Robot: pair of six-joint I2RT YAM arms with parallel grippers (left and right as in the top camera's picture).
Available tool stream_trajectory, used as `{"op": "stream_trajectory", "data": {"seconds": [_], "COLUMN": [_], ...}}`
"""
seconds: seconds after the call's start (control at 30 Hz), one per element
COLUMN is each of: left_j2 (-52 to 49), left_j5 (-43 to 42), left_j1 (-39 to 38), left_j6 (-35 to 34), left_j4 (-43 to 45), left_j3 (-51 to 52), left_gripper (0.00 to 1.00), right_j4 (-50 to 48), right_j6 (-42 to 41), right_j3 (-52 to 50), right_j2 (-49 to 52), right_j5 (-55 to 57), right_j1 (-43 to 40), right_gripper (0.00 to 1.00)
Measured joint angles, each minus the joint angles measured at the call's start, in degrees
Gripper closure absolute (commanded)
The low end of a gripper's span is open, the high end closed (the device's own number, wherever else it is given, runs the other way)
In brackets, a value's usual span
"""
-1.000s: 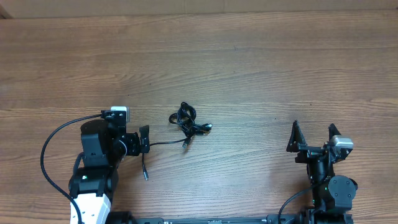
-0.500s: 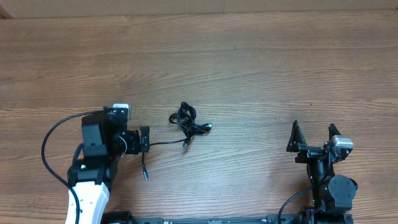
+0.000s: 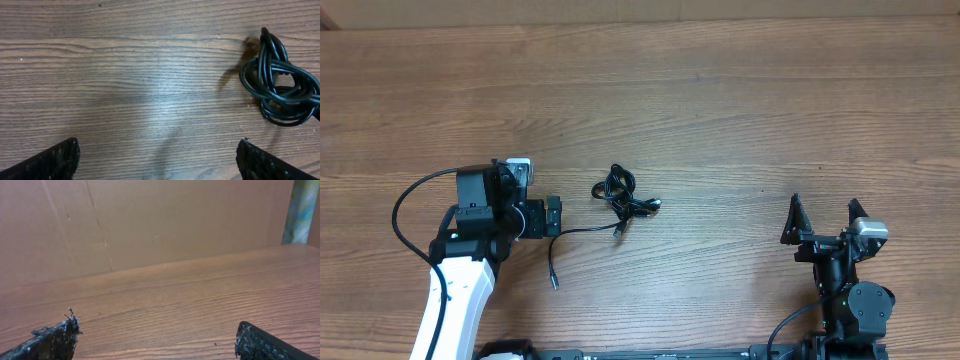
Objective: Untangle cables
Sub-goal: 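Move the left gripper forward toward the tangled black cable bundle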
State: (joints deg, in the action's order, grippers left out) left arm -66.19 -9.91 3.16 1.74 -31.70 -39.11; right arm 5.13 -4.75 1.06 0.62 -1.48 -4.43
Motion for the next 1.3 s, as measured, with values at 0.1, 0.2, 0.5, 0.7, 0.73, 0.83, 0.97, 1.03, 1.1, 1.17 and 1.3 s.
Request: {"op": "stream_trajectory", "data": {"seconds": [0.1, 0.2, 0.5, 0.7, 0.73, 0.83, 0.97, 1.03, 1.1, 1.17, 1.3], "left_j2": [-0.4, -0.7, -1.9, -1.9, -1.9, -2.0, -2.0, -2.0, -2.0, -2.0, -2.0], "left_j5": [-0.9, -2.3, -3.6, -3.7, -3.7, -3.9, -3.9, -3.9, -4.0, -4.1, -4.3], "left_j1": [0.0, 0.0, 0.0, 0.0, 0.0, 0.0, 0.0, 0.0, 0.0, 0.0, 0.0], "left_j6": [0.6, 1.6, 2.4, 2.8, 2.8, 2.8, 2.8, 2.8, 2.8, 2.7, 2.2], "left_j4": [0.0, 0.0, 0.0, 0.9, 1.4, 2.8, 3.4, 3.4, 3.4, 3.4, 3.4], "left_j3": [0.0, 0.0, -0.6, -0.6, -0.6, -0.6, -0.6, -0.6, -0.6, -0.6, -0.6], "left_gripper": [0.0, 0.0, 0.0, 0.0, 0.0, 0.0, 0.01, 0.01, 0.0, 0.0, 0.0], "right_j4": [0.0, 0.0, 0.0, 0.0, 0.0, 0.0, 0.0, 0.0, 0.0, 0.0, 0.0], "right_j6": [0.0, 0.0, 0.0, 0.0, 0.0, 0.0, 0.0, 0.0, 0.0, 0.0, 0.0], "right_j3": [0.0, 0.0, 0.0, 0.0, 0.0, 0.0, 0.0, 0.0, 0.0, 0.0, 0.0], "right_j2": [0.0, 0.0, 0.0, 0.0, 0.0, 0.0, 0.0, 0.0, 0.0, 0.0, 0.0], "right_j5": [0.0, 0.0, 0.0, 0.0, 0.0, 0.0, 0.0, 0.0, 0.0, 0.0, 0.0], "right_j1": [0.0, 0.0, 0.0, 0.0, 0.0, 0.0, 0.0, 0.0, 0.0, 0.0, 0.0], "right_gripper": [0.0, 0.0, 0.0, 0.0, 0.0, 0.0, 0.0, 0.0, 0.0, 0.0, 0.0]}}
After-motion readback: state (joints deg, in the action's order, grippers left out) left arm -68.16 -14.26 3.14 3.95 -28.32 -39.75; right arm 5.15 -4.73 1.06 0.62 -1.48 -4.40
